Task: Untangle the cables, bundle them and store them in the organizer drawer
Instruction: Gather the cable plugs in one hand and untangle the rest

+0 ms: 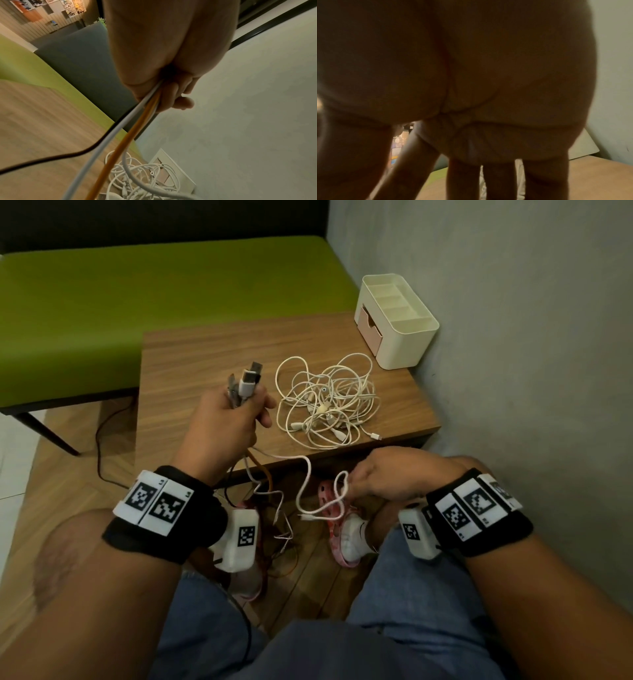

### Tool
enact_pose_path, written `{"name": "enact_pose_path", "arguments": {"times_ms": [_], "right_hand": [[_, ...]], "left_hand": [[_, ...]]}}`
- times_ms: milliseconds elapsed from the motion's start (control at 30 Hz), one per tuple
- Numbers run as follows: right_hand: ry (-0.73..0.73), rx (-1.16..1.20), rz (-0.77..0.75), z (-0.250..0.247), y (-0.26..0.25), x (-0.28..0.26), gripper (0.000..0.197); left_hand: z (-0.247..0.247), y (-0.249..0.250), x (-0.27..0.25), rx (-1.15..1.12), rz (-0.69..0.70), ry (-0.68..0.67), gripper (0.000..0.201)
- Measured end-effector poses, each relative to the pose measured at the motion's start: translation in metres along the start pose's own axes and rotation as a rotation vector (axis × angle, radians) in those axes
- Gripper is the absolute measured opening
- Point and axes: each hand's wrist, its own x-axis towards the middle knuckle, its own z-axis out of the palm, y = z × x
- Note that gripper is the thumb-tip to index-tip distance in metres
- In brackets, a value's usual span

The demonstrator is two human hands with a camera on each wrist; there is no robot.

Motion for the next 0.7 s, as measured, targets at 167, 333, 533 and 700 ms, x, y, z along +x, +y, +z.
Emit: {"name": "enact_pose_path", "arguments": {"times_ms": [167,333,533,700], "right_hand": [[0.116,0.009,-0.048,-0.022,-0.007,-0.013,0.017],[0.383,0.412,-0.262,-0.013,-0.026,-0.009,0.049],[-0.005,0.482,-0.290,0.022,-0.049,0.016,0.026],[0.173,0.346,-0.260,0.006,-0.035,0.018,0.036]], "left_hand": [[0.004,0.001,0.000,-0.008,0.034,-0.013,0.027],[0.025,0.000,-0.007,-0.308,-0.005,-0.112,0.028],[0.034,0.002,-0.013,-0.477,0.017,-0.186,0.029],[0.021,-0.020,-0.015,-0.236,-0.059,-0.184,0.031]]}}
